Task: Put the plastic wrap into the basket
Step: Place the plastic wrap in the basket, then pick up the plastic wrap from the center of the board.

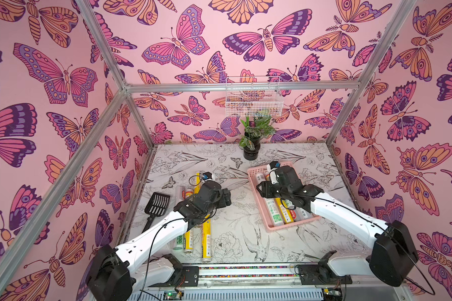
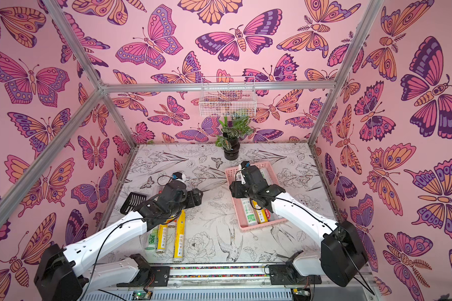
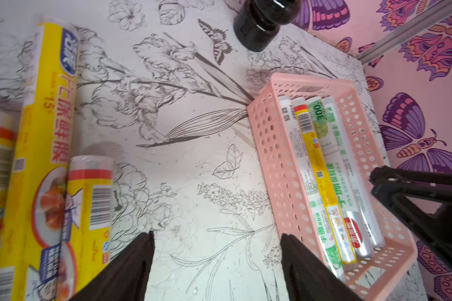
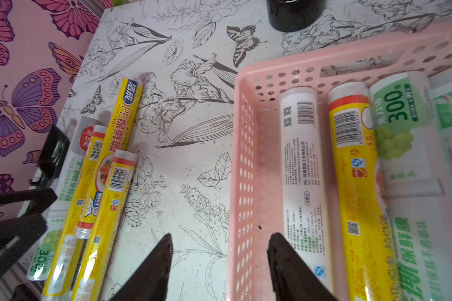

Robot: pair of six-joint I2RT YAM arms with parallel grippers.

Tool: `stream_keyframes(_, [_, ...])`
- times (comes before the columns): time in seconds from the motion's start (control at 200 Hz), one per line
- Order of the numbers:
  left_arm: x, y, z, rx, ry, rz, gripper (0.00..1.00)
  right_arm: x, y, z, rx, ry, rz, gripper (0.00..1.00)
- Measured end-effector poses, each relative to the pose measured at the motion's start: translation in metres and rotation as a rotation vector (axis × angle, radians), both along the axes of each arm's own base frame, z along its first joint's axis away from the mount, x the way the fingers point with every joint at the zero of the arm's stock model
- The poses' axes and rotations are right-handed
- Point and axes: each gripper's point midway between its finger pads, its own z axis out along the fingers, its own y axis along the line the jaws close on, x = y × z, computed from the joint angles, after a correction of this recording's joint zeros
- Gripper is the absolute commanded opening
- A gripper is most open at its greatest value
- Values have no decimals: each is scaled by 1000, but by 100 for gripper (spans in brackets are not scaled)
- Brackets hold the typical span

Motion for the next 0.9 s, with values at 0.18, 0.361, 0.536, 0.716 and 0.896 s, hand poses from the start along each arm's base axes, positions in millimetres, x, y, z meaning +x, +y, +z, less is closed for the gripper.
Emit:
stream_keyframes(0.18, [-12,31,-11,33,29,61,72,-7,20,2,44,7,46,56])
stream_keyframes(0.361, [-17,63,-17,37,60,152,70,-20,48,-9,40,46,125,54])
stream_keyframes(0.536, [-23,92,-26,46,109,251,69,-39,83,-16,39,70,214,53])
stream_keyframes(0.716, [-28,133,-33,62,158,402,57,-51,113,-24,41,94,273,53])
stream_keyframes(0.896, [-39,176,-46,68,217,564,55,-57,133,-40,17,124,310,53])
